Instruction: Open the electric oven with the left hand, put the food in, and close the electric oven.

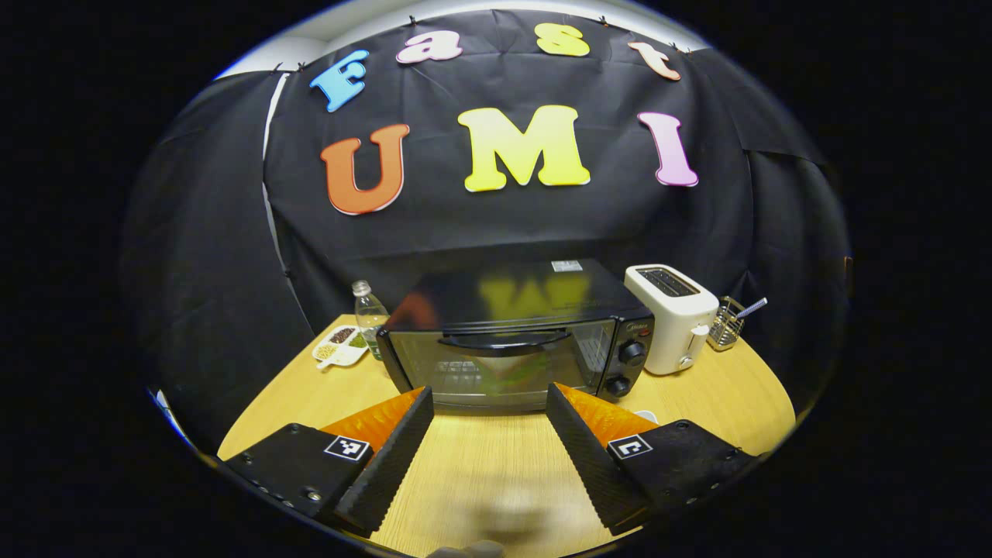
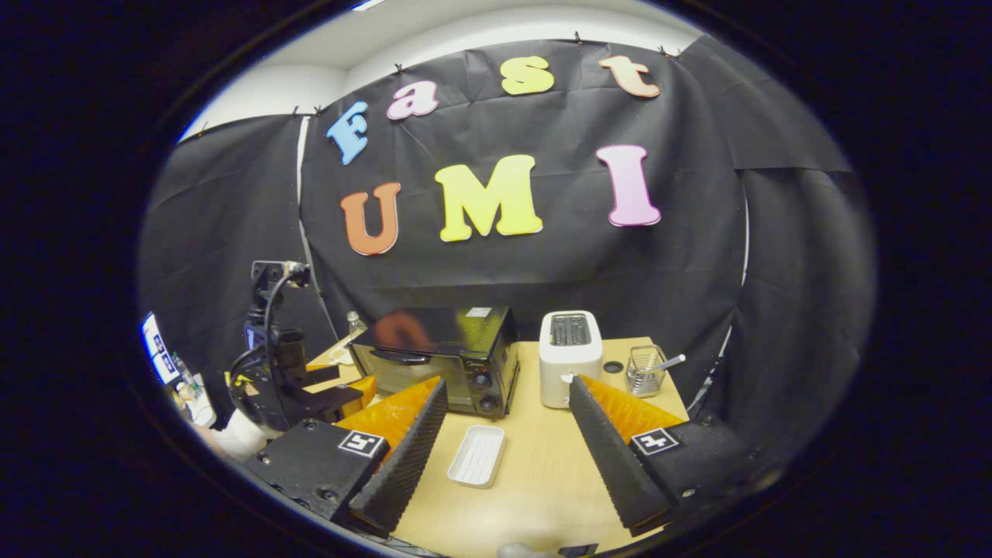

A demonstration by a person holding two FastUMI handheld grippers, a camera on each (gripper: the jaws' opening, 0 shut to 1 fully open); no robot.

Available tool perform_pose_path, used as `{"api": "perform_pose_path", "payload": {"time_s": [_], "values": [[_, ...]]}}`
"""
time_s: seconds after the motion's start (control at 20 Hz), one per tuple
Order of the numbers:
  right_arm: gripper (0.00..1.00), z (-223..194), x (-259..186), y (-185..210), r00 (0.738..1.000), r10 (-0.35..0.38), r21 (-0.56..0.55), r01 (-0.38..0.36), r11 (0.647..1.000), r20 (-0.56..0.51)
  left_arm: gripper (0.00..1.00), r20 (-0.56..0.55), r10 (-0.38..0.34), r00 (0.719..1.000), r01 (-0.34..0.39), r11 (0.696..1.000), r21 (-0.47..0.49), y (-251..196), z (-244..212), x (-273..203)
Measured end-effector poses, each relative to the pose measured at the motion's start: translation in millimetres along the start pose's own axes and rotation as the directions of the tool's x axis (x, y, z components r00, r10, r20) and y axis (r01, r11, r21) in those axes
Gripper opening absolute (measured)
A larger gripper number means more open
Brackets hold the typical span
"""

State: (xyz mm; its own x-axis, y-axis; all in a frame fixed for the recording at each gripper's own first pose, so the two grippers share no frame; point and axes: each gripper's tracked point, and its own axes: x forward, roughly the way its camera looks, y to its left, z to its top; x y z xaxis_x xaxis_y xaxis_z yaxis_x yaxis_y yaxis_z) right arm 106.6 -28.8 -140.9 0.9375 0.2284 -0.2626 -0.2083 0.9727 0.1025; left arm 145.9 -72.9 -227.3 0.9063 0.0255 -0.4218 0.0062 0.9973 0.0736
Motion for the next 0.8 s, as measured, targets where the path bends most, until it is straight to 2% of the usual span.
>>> {"api": "perform_pose_path", "payload": {"time_s": [0.05,0.1,0.15,0.2,0.25,0.35,0.4,0.45,0.5,0.55,0.6,0.65,0.7,0.75,0.8], "values": [[1.0,2.2,-0.9,-1.6,1.0,-0.001,-0.001,0.001,1.0,0.005,0.96,0.019,0.006,1.0,-0.006,1.0,-0.003,2.4,9.3,-14.2],[0.9,5.5,-3.3,-1.6,1.0,-0.006,0.0,0.006,1.0,0.015,0.96,0.039,0.009,0.999,-0.009,1.0,-0.001,7.0,17.0,-31.2],[0.9,9.8,-6.8,-2.0,1.0,-0.015,0.005,0.015,1.0,0.026,0.95,0.069,0.006,0.998,-0.006,1.0,0.003,9.6,28.6,-47.0],[1.0,14.2,-12.2,0.4,0.999,-0.026,0.012,0.026,1.0,0.04,0.96,0.102,0.001,0.995,-0.002,1.0,0.006,9.4,44.0,-59.8],[0.9,19.8,-19.2,2.7,0.998,-0.04,0.022,0.038,0.999,0.053,0.96,0.142,-0.01,0.99,0.009,1.0,0.008,13.5,58.5,-75.0],[0.9,31.2,-37.1,7.5,0.993,-0.079,0.033,0.077,0.997,0.082,0.95,0.201,-0.034,0.979,0.034,0.999,0.003,22.5,81.6,-112.5],[1.0,39.8,-50.6,13.7,0.99,-0.092,0.036,0.089,0.995,0.104,0.96,0.233,-0.045,0.971,0.046,0.999,0.002,28.3,92.2,-132.4],[1.0,51.7,-65.4,19.6,0.985,-0.104,0.035,0.1,0.994,0.141,0.96,0.265,-0.049,0.963,0.049,0.999,0.004,36.1,103.9,-151.2],[0.9,60.8,-78.6,23.8,0.978,-0.126,0.027,0.123,0.992,0.164,0.95,0.277,-0.045,0.96,0.045,0.999,0.008,46.0,109.5,-169.6],[1.0,66.4,-90.4,25.8,0.972,-0.155,0.018,0.155,0.988,0.176,0.95,0.284,-0.038,0.958,0.036,0.999,0.012,55.6,112.9,-186.5],[0.89,70.7,-101.5,30.0,0.967,-0.173,0.015,0.173,0.985,0.189,0.95,0.303,-0.031,0.952,0.03,1.0,0.007,66.1,116.6,-199.5],[0.9,75.1,-111.9,36.0,0.963,-0.184,0.019,0.184,0.983,0.197,0.95,0.318,-0.04,0.947,0.044,0.999,-0.007,70.1,120.8,-211.1],[1.0,76.9,-119.5,42.5,0.962,-0.19,0.023,0.189,0.982,0.199,0.95,0.324,-0.053,0.945,0.064,0.998,-0.025,70.2,121.5,-221.9],[0.9,76.2,-125.8,48.6,0.962,-0.188,0.026,0.186,0.982,0.198,0.95,0.321,-0.062,0.945,0.08,0.996,-0.044,71.7,121.7,-230.7],[1.0,75.3,-131.2,53.1,0.962,-0.186,0.024,0.185,0.983,0.199,0.96,0.335,-0.066,0.94,0.088,0.995,-0.052,75.4,125.6,-239.5]]}}
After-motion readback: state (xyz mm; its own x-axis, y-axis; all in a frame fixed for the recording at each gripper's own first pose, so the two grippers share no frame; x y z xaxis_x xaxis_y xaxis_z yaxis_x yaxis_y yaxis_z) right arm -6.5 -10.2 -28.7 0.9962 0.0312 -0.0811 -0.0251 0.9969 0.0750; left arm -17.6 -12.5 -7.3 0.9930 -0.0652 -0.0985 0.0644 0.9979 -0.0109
